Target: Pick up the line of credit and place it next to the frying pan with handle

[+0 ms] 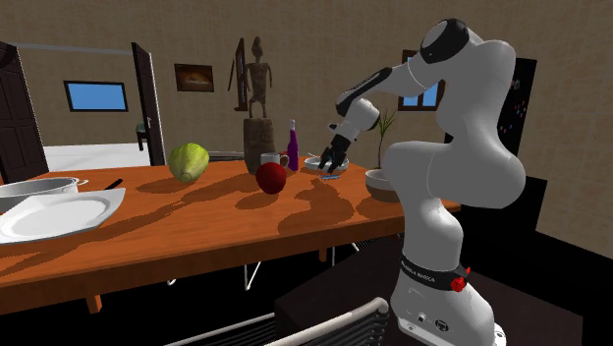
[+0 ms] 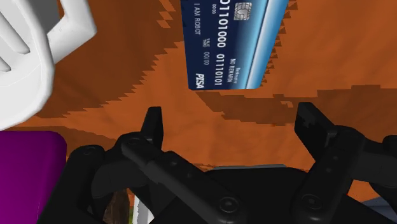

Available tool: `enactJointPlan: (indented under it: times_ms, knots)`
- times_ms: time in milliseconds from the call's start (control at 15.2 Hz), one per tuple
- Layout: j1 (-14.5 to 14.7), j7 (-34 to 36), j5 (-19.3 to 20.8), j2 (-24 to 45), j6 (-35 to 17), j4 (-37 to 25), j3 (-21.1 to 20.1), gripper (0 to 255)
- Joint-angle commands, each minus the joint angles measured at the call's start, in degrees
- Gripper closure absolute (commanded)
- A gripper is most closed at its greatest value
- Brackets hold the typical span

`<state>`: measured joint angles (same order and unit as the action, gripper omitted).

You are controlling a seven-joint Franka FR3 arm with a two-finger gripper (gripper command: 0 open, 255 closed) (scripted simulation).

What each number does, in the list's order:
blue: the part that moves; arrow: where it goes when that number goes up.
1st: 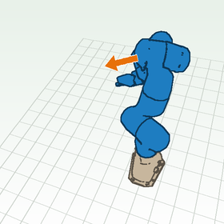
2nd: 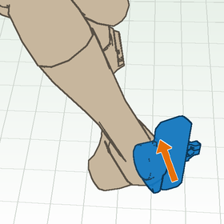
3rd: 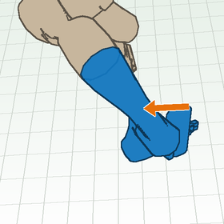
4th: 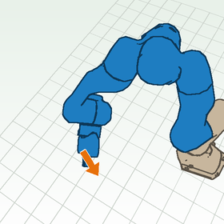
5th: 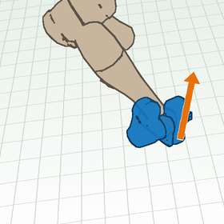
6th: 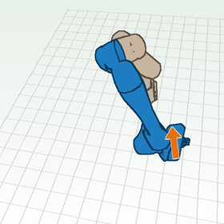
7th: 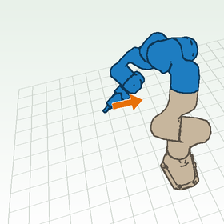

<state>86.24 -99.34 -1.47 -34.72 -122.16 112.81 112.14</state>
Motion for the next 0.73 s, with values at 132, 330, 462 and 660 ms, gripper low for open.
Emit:
enactJointPlan:
  times_ms: [132,330,462,660]
  knots:
    - [-3.1,-0.8,-1.1,1.7,6.1,-3.8,-1.9,0]
    - [-3.1,-0.8,-1.1,1.7,6.1,-3.8,-1.9,0]
    - [-3.1,-0.8,-1.0,1.7,6.1,-3.8,-1.9,0]
    - [-3.1,-0.8,-1.0,1.7,6.1,-3.8,-1.9,0]
